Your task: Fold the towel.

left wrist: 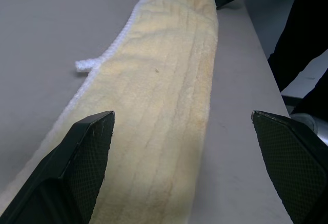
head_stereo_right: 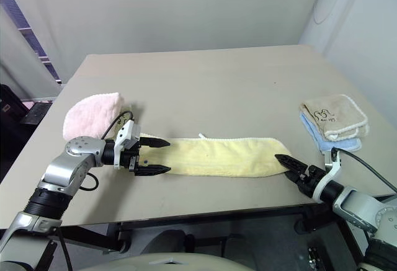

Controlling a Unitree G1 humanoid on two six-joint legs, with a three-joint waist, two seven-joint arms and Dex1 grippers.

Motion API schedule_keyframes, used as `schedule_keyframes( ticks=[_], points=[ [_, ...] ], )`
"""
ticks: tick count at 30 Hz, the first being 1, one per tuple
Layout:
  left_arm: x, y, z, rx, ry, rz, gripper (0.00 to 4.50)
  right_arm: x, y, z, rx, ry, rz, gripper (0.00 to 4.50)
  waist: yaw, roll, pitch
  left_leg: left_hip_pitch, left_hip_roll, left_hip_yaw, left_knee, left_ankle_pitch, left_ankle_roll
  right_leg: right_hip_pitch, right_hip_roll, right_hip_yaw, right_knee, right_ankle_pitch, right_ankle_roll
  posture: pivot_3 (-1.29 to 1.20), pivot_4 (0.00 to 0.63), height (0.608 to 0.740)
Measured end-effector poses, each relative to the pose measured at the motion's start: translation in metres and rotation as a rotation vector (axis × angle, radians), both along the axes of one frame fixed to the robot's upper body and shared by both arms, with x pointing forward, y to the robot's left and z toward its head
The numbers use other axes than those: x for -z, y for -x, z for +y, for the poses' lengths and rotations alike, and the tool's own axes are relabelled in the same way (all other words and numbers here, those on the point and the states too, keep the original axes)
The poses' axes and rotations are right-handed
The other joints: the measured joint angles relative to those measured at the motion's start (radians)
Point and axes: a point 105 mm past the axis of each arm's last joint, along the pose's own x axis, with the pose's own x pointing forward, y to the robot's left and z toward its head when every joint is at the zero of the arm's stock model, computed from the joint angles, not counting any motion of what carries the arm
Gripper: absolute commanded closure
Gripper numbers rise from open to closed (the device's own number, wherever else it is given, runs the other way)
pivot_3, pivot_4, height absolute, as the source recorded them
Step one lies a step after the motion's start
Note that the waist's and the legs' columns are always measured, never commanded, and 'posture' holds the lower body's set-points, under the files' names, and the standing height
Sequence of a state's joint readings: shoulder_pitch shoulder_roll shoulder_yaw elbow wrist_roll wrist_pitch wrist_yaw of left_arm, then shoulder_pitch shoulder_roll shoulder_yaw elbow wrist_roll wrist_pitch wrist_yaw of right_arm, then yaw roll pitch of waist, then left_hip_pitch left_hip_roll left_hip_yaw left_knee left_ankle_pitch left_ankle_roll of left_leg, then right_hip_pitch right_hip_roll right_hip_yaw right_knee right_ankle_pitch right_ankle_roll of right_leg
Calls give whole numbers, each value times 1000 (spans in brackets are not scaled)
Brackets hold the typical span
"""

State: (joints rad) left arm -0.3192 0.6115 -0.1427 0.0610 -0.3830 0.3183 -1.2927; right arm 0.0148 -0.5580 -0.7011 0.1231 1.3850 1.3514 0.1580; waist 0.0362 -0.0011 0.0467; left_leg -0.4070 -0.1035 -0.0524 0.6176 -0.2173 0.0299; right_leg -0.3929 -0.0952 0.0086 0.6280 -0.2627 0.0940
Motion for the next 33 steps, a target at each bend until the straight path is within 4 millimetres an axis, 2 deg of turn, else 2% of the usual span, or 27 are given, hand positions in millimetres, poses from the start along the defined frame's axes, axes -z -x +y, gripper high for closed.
schedule_keyframes(
  ticks=[4, 7, 8, 16, 20, 25, 30, 33],
  points=[
    [0, -1, 1, -7, -6, -3, 0, 6, -2, -6, 43, 22, 26, 3136, 0, 0, 0, 0, 0, 0, -1, 0, 0, -2, 0, 0, 0, 0, 0, 0, 0, 740],
    [0, -1, 2, -10, -6, -4, 0, 1, -5, -5, 42, 41, -6, 4224, 0, -1, 0, -1, 0, 0, -1, 0, 0, -2, 0, 0, -1, 0, 0, 0, 0, 740],
    [-1, -1, 2, -10, -6, -4, 0, -1, -6, -4, 38, 46, -17, 4458, 0, -1, 0, -1, 0, 0, -1, 0, 0, -1, 0, 0, -1, 0, 0, 0, 0, 740],
    [3, -3, 21, -33, -61, 26, 0, -1, 6, -12, 78, 45, -50, 4458, 6, -1, -1, -1, 0, -1, -2, 0, 0, -1, 0, -2, -3, 0, 1, 0, 0, 740],
    [4, -1, 29, -41, -88, 40, 0, -5, 17, -34, 140, 96, -53, 4458, 3, 1, -1, -2, 0, -1, -3, -2, 3, 0, 0, -2, -8, 0, 1, 0, 0, 740],
    [7, 0, 38, -63, -112, 56, 0, -24, 25, -66, 210, 185, -94, 4458, 2, 1, 0, -2, 0, -1, -4, -2, 3, 0, 0, -2, -10, 0, 1, 0, 0, 740],
    [12, 3, 45, -78, -125, 74, 0, -35, 26, -79, 216, 233, -115, 4458, 2, 3, -1, -2, 1, 0, -4, -2, 3, 0, 0, -2, -10, 0, 1, 0, 0, 740],
    [8, 2, 46, -95, -94, 94, 0, -42, 24, -82, 199, 263, -126, 4458, 2, 4, 0, -3, 1, 0, -4, -2, 3, 0, 0, -2, -10, 0, 1, 0, 0, 740]
  ],
)
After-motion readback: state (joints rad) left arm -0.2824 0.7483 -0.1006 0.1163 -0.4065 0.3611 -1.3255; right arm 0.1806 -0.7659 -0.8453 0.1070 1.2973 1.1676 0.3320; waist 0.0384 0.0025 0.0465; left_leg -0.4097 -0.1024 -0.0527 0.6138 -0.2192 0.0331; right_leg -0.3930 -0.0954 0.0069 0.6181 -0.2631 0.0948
